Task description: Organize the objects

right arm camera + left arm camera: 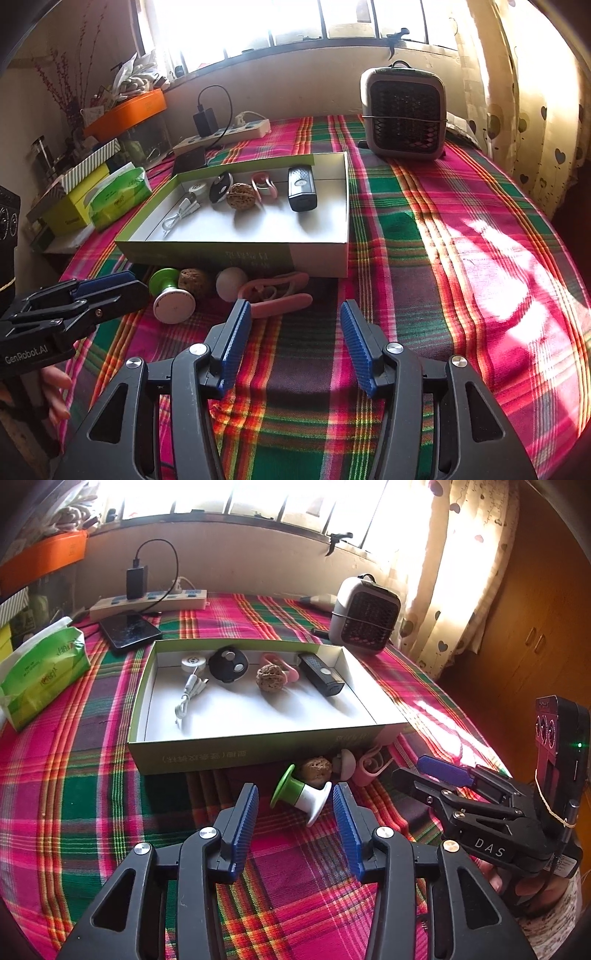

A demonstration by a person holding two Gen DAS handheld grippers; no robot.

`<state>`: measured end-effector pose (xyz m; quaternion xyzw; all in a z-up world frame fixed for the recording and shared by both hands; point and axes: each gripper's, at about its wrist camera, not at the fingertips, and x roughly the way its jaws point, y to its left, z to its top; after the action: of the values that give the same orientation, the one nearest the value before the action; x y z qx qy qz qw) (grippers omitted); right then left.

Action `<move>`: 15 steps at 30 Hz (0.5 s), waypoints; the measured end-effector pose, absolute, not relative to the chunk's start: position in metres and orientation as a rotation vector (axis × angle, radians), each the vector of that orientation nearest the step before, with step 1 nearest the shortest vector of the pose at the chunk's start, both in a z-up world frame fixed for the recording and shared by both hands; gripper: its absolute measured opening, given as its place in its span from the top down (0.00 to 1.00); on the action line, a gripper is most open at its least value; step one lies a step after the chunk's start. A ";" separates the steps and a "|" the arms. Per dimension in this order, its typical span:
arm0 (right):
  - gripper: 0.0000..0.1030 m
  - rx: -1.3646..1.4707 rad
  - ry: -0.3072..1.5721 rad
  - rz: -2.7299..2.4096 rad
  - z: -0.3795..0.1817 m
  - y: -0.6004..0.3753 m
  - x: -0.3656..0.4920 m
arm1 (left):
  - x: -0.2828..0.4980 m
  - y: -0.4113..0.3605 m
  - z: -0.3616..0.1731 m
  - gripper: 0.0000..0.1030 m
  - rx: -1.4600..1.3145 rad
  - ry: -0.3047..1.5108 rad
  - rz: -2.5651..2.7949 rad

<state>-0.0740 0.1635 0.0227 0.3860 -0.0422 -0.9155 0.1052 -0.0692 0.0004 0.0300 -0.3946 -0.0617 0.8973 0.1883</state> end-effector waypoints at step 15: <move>0.50 1.144 -0.134 -2.684 0.021 0.165 -0.075 | -0.081 0.019 0.021 0.60 -1.159 -0.076 2.523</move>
<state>-0.0747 0.1646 0.0213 0.3892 -0.0456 -0.9134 0.1103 -0.0807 0.0189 0.0209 -0.4105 -0.0268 0.8933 0.1811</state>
